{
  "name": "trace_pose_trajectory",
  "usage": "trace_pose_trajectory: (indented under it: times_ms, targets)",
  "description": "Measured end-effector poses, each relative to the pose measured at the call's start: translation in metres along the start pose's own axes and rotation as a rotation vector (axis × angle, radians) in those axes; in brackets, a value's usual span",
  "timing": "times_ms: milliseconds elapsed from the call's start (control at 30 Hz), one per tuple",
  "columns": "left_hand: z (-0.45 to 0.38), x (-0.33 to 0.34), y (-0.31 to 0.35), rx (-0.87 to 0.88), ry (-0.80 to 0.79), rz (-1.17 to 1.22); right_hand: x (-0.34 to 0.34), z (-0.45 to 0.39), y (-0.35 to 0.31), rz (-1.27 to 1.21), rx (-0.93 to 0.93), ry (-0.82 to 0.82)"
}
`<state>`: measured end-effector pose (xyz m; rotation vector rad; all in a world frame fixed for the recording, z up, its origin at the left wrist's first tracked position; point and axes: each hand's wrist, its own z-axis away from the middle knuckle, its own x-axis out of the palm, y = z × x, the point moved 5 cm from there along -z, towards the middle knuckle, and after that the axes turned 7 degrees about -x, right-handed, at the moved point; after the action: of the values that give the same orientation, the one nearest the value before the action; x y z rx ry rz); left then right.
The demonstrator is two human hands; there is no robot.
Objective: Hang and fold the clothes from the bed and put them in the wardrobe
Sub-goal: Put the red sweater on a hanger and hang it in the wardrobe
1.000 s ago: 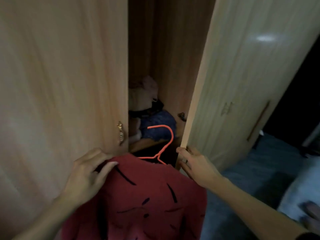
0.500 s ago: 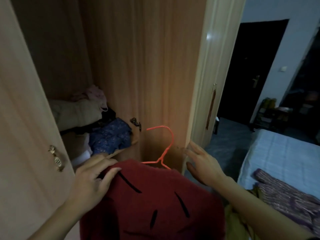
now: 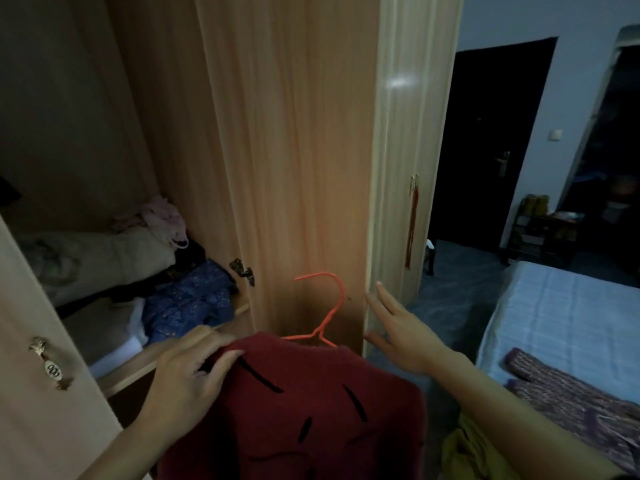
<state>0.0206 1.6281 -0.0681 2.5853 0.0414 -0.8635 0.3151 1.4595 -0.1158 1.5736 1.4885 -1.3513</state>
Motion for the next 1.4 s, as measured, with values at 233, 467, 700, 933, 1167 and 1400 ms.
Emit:
trace_pose_trajectory:
  times_ms: [233, 467, 700, 933, 1167, 1400]
  targets:
    - [0.003, -0.003, -0.004, -0.052, 0.060, -0.065, 0.014, -0.008, 0.001, -0.012, -0.038, 0.023]
    - [0.005, -0.011, -0.010, -0.096, 0.082, -0.119, 0.015, -0.015, 0.014, -0.157, 0.101, -0.043]
    - [0.010, -0.025, -0.016, -0.084, 0.102, -0.118, 0.003, -0.011, -0.011, -0.249, 0.123, -0.001]
    - [0.012, -0.044, -0.019, -0.040, 0.147, -0.083, -0.022, -0.004, -0.088, -0.316, -0.153, 0.160]
    - [0.025, -0.087, -0.036, -0.070, 0.215, -0.112, -0.014, -0.014, -0.142, -0.379, -0.302, 0.263]
    - [0.046, -0.132, -0.051, 0.014, 0.136, -0.231, -0.002, -0.031, -0.195, -0.318, -0.277, 0.582]
